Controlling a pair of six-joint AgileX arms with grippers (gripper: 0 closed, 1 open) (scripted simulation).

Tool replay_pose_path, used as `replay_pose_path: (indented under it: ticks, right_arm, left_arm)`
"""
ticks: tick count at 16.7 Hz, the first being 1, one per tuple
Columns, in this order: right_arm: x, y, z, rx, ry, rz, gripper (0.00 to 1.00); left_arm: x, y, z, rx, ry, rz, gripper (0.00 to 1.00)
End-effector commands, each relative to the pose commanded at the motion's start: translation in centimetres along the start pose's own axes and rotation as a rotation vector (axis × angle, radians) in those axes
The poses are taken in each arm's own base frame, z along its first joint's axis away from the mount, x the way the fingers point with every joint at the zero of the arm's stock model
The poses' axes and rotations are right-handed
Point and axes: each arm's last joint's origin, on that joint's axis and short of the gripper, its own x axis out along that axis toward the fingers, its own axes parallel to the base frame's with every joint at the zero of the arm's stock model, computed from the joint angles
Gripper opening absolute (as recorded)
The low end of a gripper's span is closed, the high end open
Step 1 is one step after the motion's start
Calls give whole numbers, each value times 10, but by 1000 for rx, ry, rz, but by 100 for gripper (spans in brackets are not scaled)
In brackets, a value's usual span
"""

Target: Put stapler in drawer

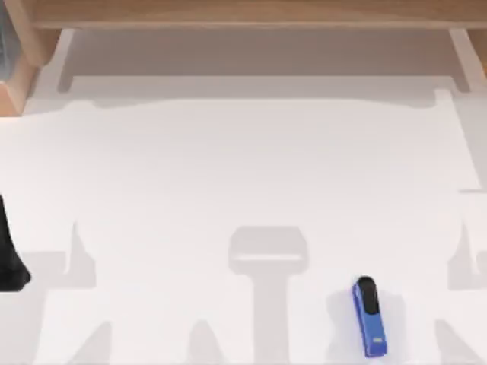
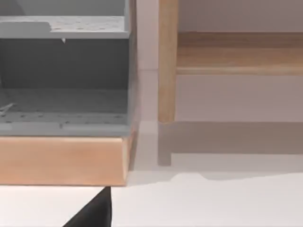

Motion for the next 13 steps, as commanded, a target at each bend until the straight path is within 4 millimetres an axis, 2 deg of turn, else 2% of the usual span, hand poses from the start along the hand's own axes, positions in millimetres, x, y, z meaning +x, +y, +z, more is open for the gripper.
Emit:
replay_pose_path:
  ticks: [3, 6, 10, 13]
  right_arm:
    - [0, 0, 1, 4, 9, 4, 100]
    - [3, 5, 8, 34, 93, 39, 100]
    - [15, 17, 26, 99, 314, 117, 100]
    - [32, 33, 40, 140, 538, 172, 100]
  left_arm:
    - [0, 0, 0, 0, 0, 0, 100]
    - [0, 0, 0, 0, 0, 0, 100]
    - [0, 0, 0, 0, 0, 0, 100]
    - [0, 0, 0, 0, 0, 0, 100]
